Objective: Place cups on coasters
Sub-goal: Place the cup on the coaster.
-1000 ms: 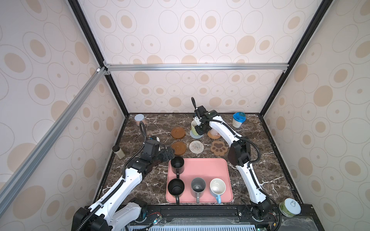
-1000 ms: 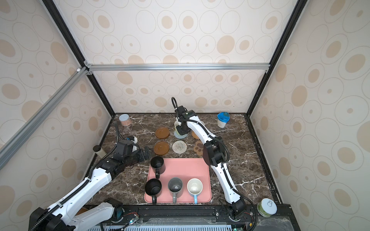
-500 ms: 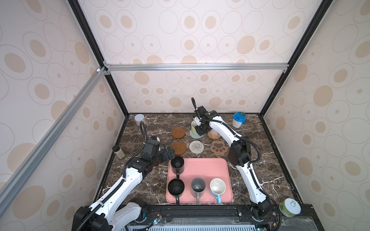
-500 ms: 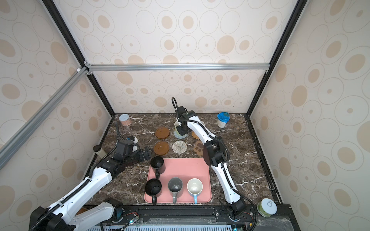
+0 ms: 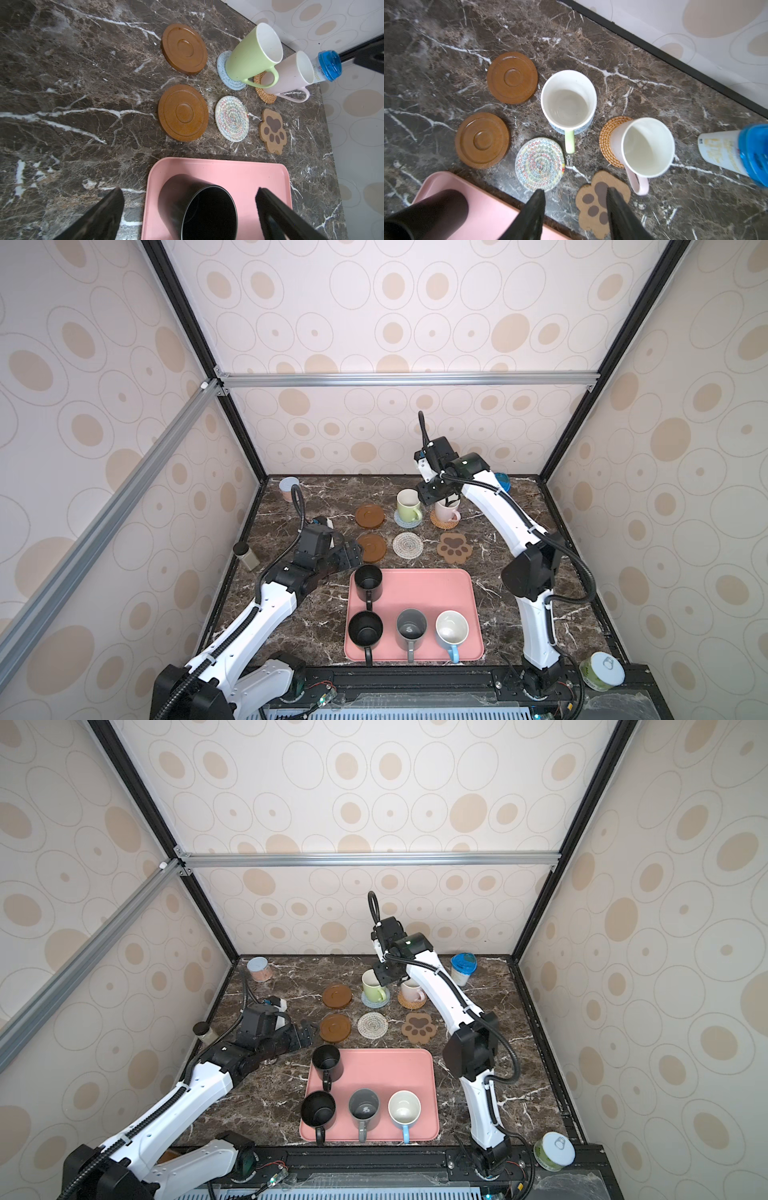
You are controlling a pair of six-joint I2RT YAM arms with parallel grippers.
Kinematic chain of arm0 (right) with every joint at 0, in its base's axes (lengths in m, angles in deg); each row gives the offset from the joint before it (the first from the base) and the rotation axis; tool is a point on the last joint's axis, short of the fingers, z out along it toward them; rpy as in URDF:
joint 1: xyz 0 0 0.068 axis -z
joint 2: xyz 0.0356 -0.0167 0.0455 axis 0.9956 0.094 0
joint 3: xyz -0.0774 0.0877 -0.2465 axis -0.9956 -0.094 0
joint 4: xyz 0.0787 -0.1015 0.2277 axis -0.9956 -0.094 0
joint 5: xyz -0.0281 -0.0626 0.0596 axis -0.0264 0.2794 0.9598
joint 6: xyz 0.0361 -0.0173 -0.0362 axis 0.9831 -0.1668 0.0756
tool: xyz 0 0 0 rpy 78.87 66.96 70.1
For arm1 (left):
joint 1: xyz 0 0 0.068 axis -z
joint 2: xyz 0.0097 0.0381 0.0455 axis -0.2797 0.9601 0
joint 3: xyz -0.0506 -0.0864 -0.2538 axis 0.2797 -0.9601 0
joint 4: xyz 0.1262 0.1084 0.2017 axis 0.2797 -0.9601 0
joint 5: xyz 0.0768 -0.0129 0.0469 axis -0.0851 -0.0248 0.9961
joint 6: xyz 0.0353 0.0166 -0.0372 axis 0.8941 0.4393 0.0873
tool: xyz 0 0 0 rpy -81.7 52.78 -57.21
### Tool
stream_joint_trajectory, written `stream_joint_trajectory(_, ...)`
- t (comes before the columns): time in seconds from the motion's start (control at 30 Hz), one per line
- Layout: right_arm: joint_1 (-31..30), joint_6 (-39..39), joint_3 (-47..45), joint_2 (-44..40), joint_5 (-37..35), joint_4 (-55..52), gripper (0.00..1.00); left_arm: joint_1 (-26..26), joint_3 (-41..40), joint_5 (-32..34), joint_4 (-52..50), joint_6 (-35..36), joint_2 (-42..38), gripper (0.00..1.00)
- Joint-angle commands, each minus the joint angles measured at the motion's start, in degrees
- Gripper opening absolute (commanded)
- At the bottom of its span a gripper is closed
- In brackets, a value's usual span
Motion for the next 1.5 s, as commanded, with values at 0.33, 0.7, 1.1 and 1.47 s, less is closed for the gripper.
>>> stream_joint_trajectory(0.33, -0.9, 9.5, -36.3, -26.8, 4.3, 9.1, 0.54, -0.1, 3.2, 2.3, -4.8, 2.6, 1.0, 1.00)
stream_joint_trajectory(0.7, -2.7, 16.2, -53.0, -39.6, 2.8, 9.8, 0.55, 5.1, 9.9, 6.5, -11.5, 4.2, 6.6, 1.00)
stream_joint_trajectory(1.1, -2.8, 19.1, -57.6, -42.4, 3.4, 10.5, 0.55, 12.3, 11.9, 8.5, -18.4, -0.3, 5.8, 0.95)
stream_joint_trajectory(1.47, -2.8, 19.1, -59.4, -43.6, 4.0, 10.8, 0.56, 20.5, 10.9, 10.2, -23.3, -6.0, 5.3, 0.86)
